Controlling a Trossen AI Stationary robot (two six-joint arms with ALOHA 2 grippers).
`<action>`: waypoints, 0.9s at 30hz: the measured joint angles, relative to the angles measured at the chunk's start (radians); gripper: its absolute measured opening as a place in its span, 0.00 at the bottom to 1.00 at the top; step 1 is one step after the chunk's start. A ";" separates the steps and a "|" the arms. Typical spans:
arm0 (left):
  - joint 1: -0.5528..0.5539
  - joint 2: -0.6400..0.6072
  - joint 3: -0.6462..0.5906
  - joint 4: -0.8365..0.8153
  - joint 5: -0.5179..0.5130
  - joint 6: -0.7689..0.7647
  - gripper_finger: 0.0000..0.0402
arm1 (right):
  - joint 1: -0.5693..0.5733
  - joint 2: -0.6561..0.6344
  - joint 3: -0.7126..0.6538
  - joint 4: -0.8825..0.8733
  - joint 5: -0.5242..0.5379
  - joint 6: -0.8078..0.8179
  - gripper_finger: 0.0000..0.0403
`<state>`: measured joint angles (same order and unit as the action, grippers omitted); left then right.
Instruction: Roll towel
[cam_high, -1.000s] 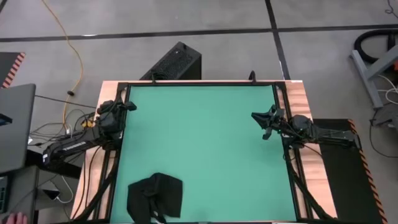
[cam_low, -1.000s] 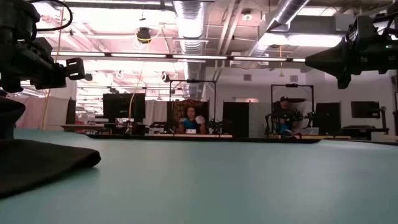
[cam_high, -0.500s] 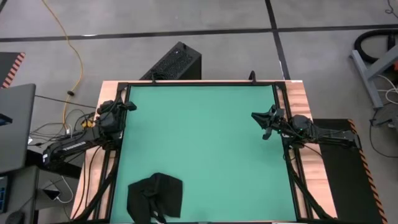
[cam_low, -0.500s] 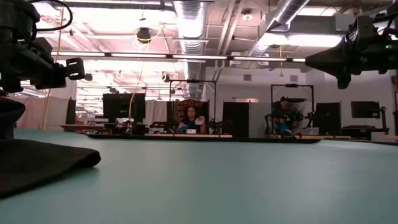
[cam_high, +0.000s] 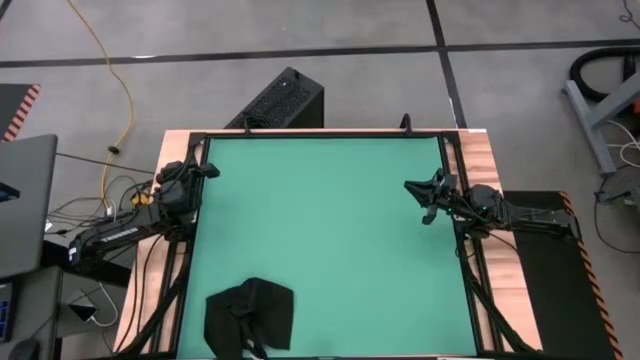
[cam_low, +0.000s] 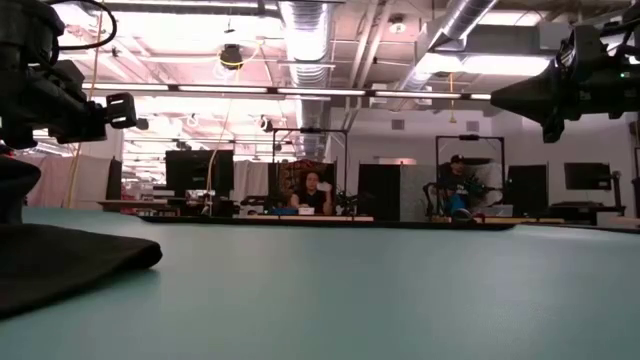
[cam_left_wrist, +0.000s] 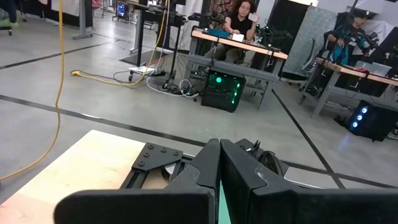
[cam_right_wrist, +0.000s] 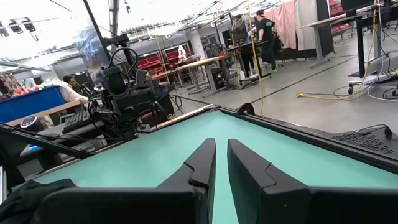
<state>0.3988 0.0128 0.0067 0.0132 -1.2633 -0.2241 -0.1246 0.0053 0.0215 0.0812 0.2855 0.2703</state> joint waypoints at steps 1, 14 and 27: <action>0.000 0.000 0.000 0.000 0.000 0.000 0.00 | 0.000 0.000 0.000 0.000 0.000 0.000 0.16; 0.000 0.000 0.000 0.020 0.098 -0.060 0.00 | 0.000 0.000 0.000 0.000 0.000 0.000 0.16; 0.000 0.000 0.000 0.031 0.157 -0.126 0.00 | -0.003 0.000 0.000 0.001 0.002 -0.073 0.16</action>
<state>0.3988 0.0132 0.0071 0.0437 -1.1065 -0.3505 -0.1272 0.0055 0.0216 0.0822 0.2874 0.1978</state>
